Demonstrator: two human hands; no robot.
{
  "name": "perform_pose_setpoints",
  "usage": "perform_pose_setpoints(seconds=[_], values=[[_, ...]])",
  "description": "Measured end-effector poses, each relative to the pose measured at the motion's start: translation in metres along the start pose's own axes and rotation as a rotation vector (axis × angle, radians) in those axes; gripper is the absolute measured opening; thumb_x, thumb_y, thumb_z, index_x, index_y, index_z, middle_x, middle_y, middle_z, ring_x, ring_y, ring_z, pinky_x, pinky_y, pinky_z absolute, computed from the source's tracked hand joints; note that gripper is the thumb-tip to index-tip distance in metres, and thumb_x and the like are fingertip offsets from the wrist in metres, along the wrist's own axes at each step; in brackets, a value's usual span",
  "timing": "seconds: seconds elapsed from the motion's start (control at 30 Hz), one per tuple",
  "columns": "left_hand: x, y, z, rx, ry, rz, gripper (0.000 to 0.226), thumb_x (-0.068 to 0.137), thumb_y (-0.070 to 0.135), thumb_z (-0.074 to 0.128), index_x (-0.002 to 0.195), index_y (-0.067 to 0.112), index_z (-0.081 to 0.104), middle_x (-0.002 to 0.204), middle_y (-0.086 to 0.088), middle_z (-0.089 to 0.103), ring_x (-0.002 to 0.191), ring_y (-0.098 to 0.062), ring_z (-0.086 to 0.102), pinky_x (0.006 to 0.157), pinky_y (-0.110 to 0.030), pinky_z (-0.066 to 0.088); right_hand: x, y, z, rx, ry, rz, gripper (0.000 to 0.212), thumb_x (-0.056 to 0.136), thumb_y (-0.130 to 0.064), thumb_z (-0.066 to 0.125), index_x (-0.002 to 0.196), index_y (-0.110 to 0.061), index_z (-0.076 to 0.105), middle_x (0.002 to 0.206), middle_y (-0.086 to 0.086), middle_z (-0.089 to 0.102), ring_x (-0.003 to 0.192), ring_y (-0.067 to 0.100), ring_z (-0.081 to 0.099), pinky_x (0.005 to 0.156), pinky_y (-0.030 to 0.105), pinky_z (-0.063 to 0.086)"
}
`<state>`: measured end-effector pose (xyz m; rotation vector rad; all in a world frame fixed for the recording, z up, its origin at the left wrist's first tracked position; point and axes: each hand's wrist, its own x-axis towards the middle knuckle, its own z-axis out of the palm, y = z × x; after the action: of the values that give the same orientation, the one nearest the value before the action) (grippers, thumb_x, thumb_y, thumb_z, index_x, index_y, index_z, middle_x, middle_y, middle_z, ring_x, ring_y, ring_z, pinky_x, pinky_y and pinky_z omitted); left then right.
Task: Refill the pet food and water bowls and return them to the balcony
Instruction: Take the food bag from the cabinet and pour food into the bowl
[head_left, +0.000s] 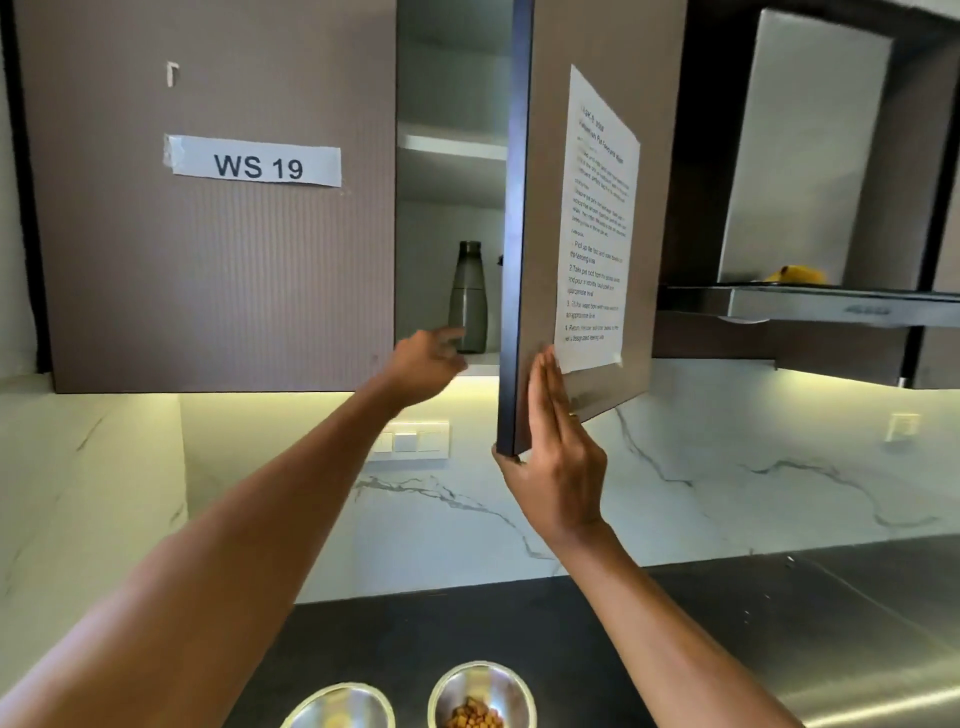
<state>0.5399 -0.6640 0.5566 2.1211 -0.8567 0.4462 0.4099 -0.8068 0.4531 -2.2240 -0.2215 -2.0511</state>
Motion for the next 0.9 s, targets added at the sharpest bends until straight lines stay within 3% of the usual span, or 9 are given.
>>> perform_pose_setpoints(seconds=[0.1, 0.2, 0.3, 0.4, 0.47, 0.57, 0.67, 0.77, 0.9], values=[[-0.01, 0.045, 0.04, -0.327, -0.059, -0.009, 0.04, 0.096, 0.026, 0.06, 0.135, 0.028, 0.063, 0.132, -0.005, 0.068, 0.118, -0.029, 0.064, 0.102, -0.043, 0.052, -0.016, 0.017, -0.036, 0.026, 0.136, 0.076, 0.075, 0.084, -0.036, 0.077, 0.14, 0.011, 0.057, 0.144, 0.023, 0.06, 0.125, 0.039, 0.066, 0.098, 0.041, 0.056], [-0.022, 0.086, 0.077, -0.495, -0.184, 0.036, 0.037, 0.101, 0.021, 0.056, 0.135, 0.029, 0.063, 0.133, -0.004, 0.068, 0.123, -0.03, 0.062, 0.088, -0.036, 0.051, -0.031, 0.035, -0.065, 0.129, 0.232, 0.23, 0.062, 0.093, -0.036, 0.076, 0.135, 0.007, 0.064, 0.133, 0.015, 0.071, 0.115, 0.03, 0.074, 0.091, 0.044, 0.064], [-0.036, 0.121, 0.109, -0.535, -0.293, 0.096, 0.045, 0.103, 0.013, 0.053, 0.145, 0.028, 0.055, 0.145, -0.001, 0.06, 0.134, -0.018, 0.056, 0.091, -0.028, 0.05, -0.037, 0.05, -0.095, 0.197, 0.303, 0.336, 0.045, 0.093, -0.022, 0.078, 0.128, 0.005, 0.07, 0.12, 0.009, 0.077, 0.105, 0.019, 0.077, 0.083, 0.036, 0.066], [-0.046, 0.147, 0.133, -0.517, -0.377, 0.144, 0.053, 0.102, 0.006, 0.052, 0.151, 0.026, 0.048, 0.151, -0.002, 0.055, 0.139, -0.014, 0.051, 0.077, -0.005, 0.048, -0.038, 0.069, -0.121, 0.248, 0.378, 0.42, 0.035, 0.095, -0.022, 0.072, 0.115, 0.006, 0.075, 0.101, 0.012, 0.08, 0.087, 0.019, 0.075, 0.075, 0.016, 0.057], [-0.05, 0.157, 0.146, -0.496, -0.409, 0.152, 0.057, 0.101, 0.004, 0.052, 0.153, 0.026, 0.045, 0.152, -0.002, 0.052, 0.141, -0.013, 0.049, 0.073, 0.0, 0.046, -0.039, 0.082, -0.133, 0.329, 0.431, 0.521, 0.028, 0.096, -0.023, 0.071, 0.106, 0.002, 0.075, 0.093, 0.008, 0.078, 0.084, 0.017, 0.074, 0.072, 0.028, 0.059], [-0.051, 0.162, 0.16, -0.43, -0.423, 0.151, 0.057, 0.1, 0.007, 0.054, 0.153, 0.028, 0.045, 0.151, -0.005, 0.054, 0.141, -0.015, 0.049, 0.092, -0.014, 0.045, -0.039, 0.102, -0.143, 0.462, 0.546, 0.67, 0.018, 0.097, -0.011, 0.071, 0.107, 0.004, 0.073, 0.098, 0.007, 0.076, 0.09, 0.008, 0.074, 0.082, 0.044, 0.062], [-0.05, 0.158, 0.171, -0.356, -0.373, 0.115, 0.056, 0.099, 0.01, 0.056, 0.151, 0.027, 0.047, 0.148, -0.006, 0.058, 0.138, -0.019, 0.053, 0.103, -0.028, 0.046, -0.037, 0.124, -0.154, 0.588, 0.632, 0.777, 0.019, 0.097, -0.014, 0.071, 0.111, -0.002, 0.075, 0.099, 0.001, 0.078, 0.095, 0.013, 0.074, 0.092, 0.057, 0.06], [-0.047, 0.147, 0.176, -0.285, -0.317, 0.096, 0.054, 0.097, 0.012, 0.056, 0.149, 0.028, 0.05, 0.142, -0.007, 0.062, 0.13, -0.021, 0.058, 0.104, -0.035, 0.051, -0.036, 0.141, -0.165, 0.658, 0.636, 0.809, 0.013, 0.095, -0.019, 0.072, 0.101, -0.028, 0.079, 0.097, -0.011, 0.08, 0.097, 0.015, 0.074, 0.093, 0.066, 0.057], [-0.04, 0.131, 0.174, -0.225, -0.283, 0.068, 0.053, 0.098, 0.013, 0.056, 0.149, 0.026, 0.05, 0.138, -0.009, 0.065, 0.122, -0.022, 0.061, 0.096, -0.034, 0.054, -0.034, 0.153, -0.168, 0.653, 0.663, 0.864, 0.022, 0.093, -0.015, 0.073, 0.097, -0.035, 0.08, 0.097, -0.011, 0.08, 0.094, 0.011, 0.074, 0.092, 0.062, 0.059]])
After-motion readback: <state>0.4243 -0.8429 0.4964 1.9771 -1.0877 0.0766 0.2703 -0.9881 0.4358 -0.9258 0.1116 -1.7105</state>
